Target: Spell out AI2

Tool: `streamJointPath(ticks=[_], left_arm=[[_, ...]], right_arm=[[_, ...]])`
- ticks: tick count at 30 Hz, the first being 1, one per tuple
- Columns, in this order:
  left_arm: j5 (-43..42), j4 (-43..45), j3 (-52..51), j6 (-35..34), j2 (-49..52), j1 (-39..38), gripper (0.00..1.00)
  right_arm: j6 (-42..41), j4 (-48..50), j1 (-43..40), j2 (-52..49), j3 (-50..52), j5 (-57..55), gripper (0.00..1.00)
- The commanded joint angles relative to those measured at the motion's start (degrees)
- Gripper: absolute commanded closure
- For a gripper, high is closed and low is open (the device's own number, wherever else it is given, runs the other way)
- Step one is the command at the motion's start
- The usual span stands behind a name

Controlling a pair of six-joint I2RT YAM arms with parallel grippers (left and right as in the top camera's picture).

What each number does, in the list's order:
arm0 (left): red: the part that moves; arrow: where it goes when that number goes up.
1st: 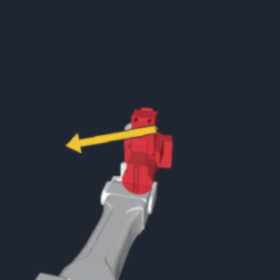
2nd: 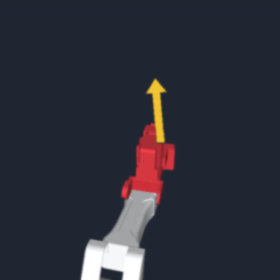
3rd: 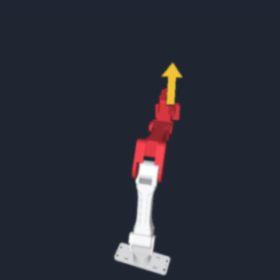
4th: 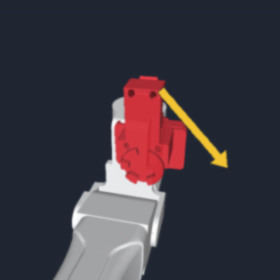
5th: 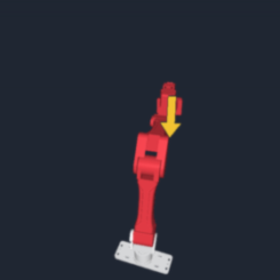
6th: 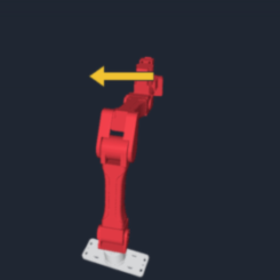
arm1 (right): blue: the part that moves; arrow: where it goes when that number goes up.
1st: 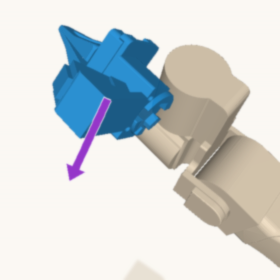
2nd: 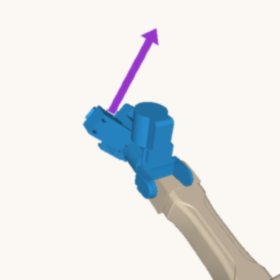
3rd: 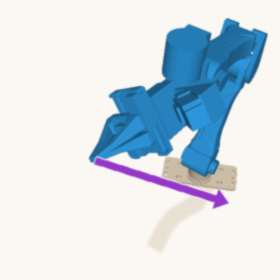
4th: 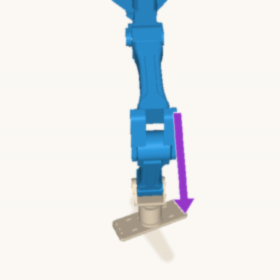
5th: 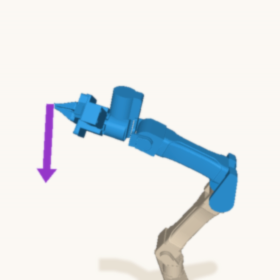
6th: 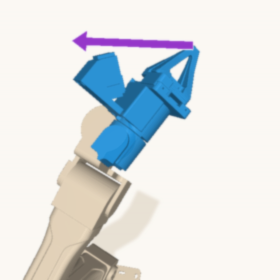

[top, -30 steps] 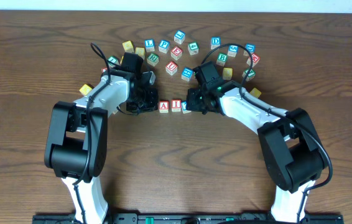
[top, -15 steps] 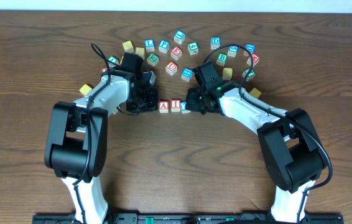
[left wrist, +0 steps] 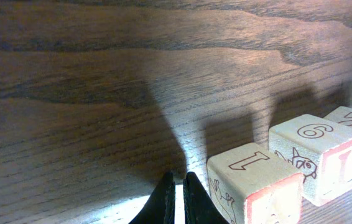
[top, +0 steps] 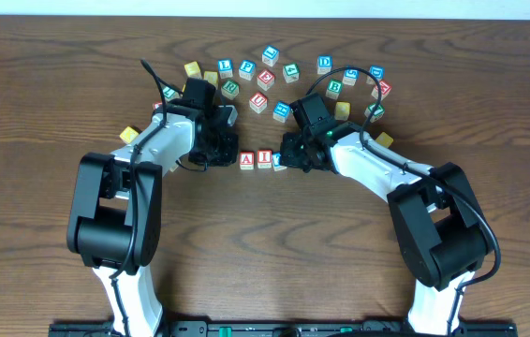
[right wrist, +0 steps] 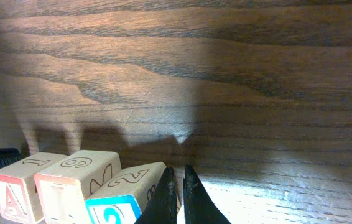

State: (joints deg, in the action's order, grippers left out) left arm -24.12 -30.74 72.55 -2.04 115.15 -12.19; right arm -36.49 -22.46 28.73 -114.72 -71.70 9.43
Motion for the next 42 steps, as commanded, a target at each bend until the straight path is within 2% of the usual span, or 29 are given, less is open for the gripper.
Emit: streamJointPath(ticks=[1,8,15,28,33,42], left_arm=[[0.76,0.13,0.81,1.42,-1.01,-0.17,0.92],[-3.02,-0.22,0.81,1.38,-1.01,-0.17,0.93],[-3.41,-0.24,0.81,1.36,-1.01,-1.62,0.93],[-3.28,-0.17,0.81,1.38,-1.01,-4.46,0.92],[-0.33,0.04,0.81,1.40,-1.01,-4.28,0.93],[0.83,0.20,2.08,2.54,-1.40,-2.08,0.92]], right_arm=[[-0.74,-0.09,0.20,-0.81,0.33,-0.07,0.99],[-0.74,-0.09,0.20,-0.81,0.33,-0.07,0.99],[-0.74,-0.09,0.20,-0.81,0.33,-0.07,0.99],[-0.76,-0.68,0.20,-0.81,0.33,-0.04,0.99],[-0.68,-0.66,0.00,-0.81,0.31,-0.09,0.99],[3.89,-1.73,-1.42,1.09,-1.90,-1.88,0.99]])
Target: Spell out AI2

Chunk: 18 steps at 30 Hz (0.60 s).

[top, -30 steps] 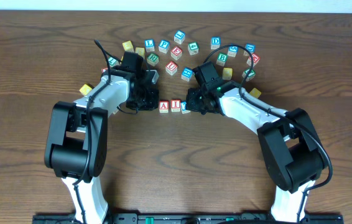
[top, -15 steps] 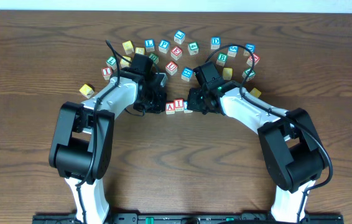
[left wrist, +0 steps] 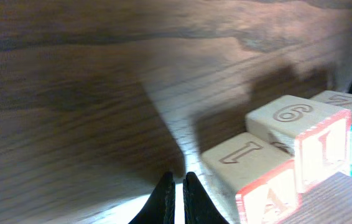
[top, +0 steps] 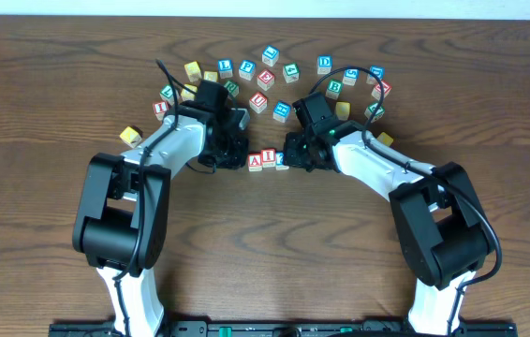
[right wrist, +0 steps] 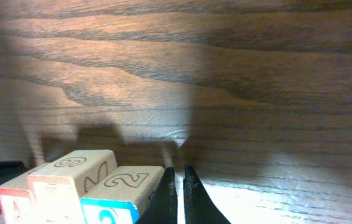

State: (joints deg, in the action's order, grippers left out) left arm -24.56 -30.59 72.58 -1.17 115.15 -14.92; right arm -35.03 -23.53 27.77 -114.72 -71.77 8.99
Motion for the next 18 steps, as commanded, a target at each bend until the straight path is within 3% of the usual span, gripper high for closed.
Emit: streamJointPath(ticks=[1,12,18], left_arm=[[1.27,0.07,2.32,1.81,-1.62,0.66,0.92],[4.57,-2.73,7.08,1.36,-6.32,4.72,0.93],[8.87,-2.73,7.06,-6.88,-8.85,9.27,0.93]], right_arm=[[2.51,-1.16,-0.46,1.22,-2.36,-2.10,0.99],[5.53,-0.22,-0.39,1.25,-8.09,-3.89,0.99],[5.03,3.87,2.03,0.09,-8.07,-2.93,0.99]])
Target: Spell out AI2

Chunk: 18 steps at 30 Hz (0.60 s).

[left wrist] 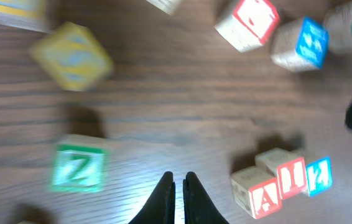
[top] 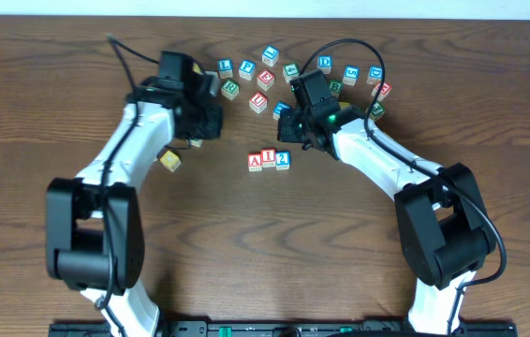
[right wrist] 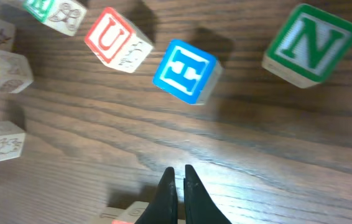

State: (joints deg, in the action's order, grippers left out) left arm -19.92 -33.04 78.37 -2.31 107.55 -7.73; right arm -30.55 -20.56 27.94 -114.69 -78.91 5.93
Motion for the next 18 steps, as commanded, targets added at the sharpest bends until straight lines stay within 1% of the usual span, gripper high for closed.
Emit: streamJointPath(ticks=[1,4,7,18], left_arm=[[5.14,-0.31,1.27,-7.04,-1.14,2.71,0.93],[6.78,-0.33,1.27,-9.44,-1.09,3.96,0.92],[7.21,-0.50,1.27,-9.42,-1.09,4.44,0.93],[7.58,-0.98,1.25,-9.42,-1.09,4.44,0.92]], right_arm=[[0.28,1.22,2.43,-0.39,-0.92,0.13,0.99],[-1.25,2.14,4.15,-2.62,-0.92,-0.07,0.99],[-1.81,3.19,5.14,-4.50,-0.92,-1.03,0.99],[-1.77,2.95,5.66,-5.42,-0.92,-2.14,0.99]])
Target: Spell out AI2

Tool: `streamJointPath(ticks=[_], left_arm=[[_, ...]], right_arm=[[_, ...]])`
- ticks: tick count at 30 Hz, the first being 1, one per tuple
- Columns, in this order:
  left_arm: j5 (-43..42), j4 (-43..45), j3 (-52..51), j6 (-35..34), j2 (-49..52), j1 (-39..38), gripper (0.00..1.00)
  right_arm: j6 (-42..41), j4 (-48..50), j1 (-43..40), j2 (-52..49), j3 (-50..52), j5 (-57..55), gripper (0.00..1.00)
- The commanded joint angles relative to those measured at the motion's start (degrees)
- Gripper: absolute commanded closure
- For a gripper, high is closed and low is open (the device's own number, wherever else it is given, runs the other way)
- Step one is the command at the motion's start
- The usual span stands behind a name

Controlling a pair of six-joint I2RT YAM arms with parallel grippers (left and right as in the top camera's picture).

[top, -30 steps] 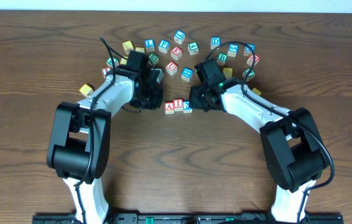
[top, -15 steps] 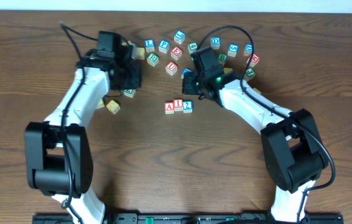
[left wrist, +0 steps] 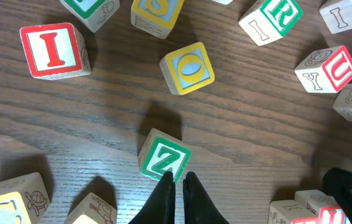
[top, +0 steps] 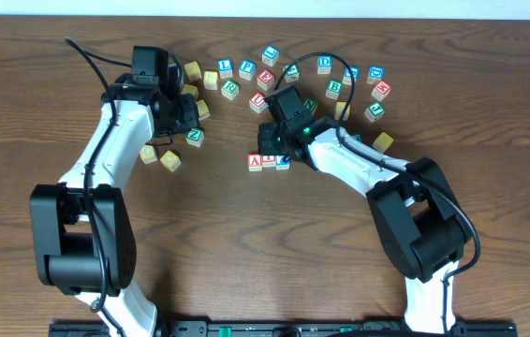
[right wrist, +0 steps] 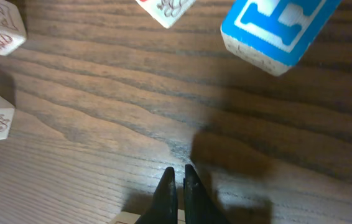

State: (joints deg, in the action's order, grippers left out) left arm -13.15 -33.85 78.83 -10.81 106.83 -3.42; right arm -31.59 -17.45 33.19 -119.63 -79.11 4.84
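The row reads A point(top: 255, 163), I point(top: 269, 159), 2 point(top: 283, 161) at mid-table, red A and I beside the blue 2. My right gripper point(top: 267, 142) is shut and hovers just behind the row. In the right wrist view the gripper point(right wrist: 179, 175) points at bare wood, with a pale block top point(right wrist: 140, 219) at the bottom edge. My left gripper point(top: 187, 120) is shut and empty, far left of the row. In the left wrist view its tips point(left wrist: 179, 182) overlap the green Z block point(left wrist: 164, 155). The row's end point(left wrist: 300, 209) shows at that view's bottom right.
Loose letter blocks arc along the back of the table point(top: 490, 234): yellow O point(left wrist: 187, 67), red I point(left wrist: 54, 50), green R point(left wrist: 273, 18), red U point(left wrist: 329, 67), blue H point(right wrist: 277, 26). Two yellow blocks point(top: 159, 157) lie left of the row.
My right gripper has moved left and nearer, from beside the blue H to just behind the A-I-2 row. The left gripper has shifted left and sits above the green Z. Both stay shut.
Both shut grippers were low on the table, the left beside A and the right beside 2. Then the three blocks stood closer together between them. Then both grippers were up among the loose blocks at the back, and the row stands alone.
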Motion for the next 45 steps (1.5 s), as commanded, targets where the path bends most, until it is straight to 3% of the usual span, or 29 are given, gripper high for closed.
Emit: streamJointPath(ticks=[1,45], left_arm=[[0.81,-0.17,0.79,-0.92,-0.37,0.13,0.93],[0.81,-0.55,0.24,-0.87,-0.37,0.13,0.93]], right_arm=[[-0.70,-0.22,0.55,-0.48,-0.72,-1.05,0.99],[1.51,-1.79,0.15,0.48,-1.84,0.26,0.99]])
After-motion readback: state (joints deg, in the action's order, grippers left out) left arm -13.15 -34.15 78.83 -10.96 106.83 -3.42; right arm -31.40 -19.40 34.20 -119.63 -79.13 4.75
